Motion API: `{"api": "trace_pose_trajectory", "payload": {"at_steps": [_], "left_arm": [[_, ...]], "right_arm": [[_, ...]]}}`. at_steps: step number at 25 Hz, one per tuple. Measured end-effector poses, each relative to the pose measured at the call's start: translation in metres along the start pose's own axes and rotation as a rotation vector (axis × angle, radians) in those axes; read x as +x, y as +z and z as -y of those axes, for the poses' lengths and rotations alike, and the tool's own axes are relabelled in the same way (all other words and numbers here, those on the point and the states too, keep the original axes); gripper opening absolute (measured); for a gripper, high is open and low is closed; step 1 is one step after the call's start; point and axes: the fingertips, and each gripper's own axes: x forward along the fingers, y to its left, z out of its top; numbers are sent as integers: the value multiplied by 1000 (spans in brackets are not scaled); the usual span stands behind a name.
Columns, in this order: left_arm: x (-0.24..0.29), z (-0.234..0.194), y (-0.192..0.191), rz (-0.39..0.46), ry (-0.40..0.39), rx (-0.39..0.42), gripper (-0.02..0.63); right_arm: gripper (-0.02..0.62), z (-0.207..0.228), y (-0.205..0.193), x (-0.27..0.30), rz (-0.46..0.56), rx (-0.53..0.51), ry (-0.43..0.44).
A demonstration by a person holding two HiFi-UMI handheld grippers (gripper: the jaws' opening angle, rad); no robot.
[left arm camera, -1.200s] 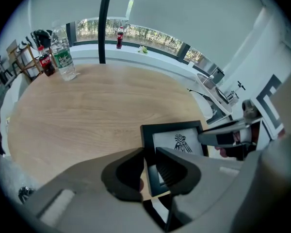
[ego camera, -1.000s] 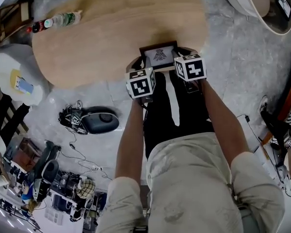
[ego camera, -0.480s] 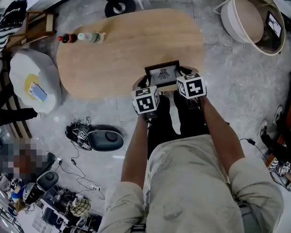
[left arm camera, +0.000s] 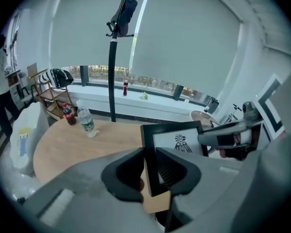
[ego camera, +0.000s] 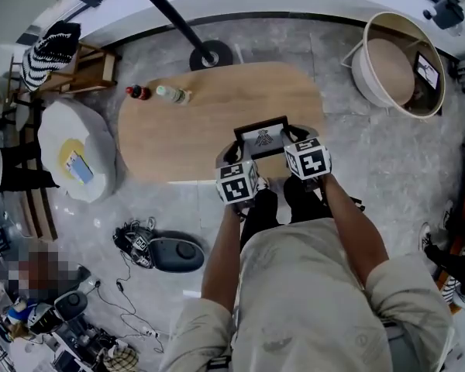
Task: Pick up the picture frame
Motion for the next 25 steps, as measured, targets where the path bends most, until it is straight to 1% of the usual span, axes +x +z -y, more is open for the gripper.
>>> {"api": "trace_pose_trajectory", "payload": {"at_steps": [5,12,17,21,25], "left_arm": [[-19,1,29,73,10,23,89],[-50,2,72,204,16,54,89],[-73,18,105,301,14,101,89],[-91,22,131,368,20,141,89],[-112,30,163,449,24,162,89]], "right_arm": [[83,-7,31,-19,75,-28,-3],[83,-20,73,-49,203,-97,-22],[83,-18,103,-81,301,-117,-35],[83,-23,125,-101,374,-128,-52],[83,-26,156,-127,450,-162,-64]]}}
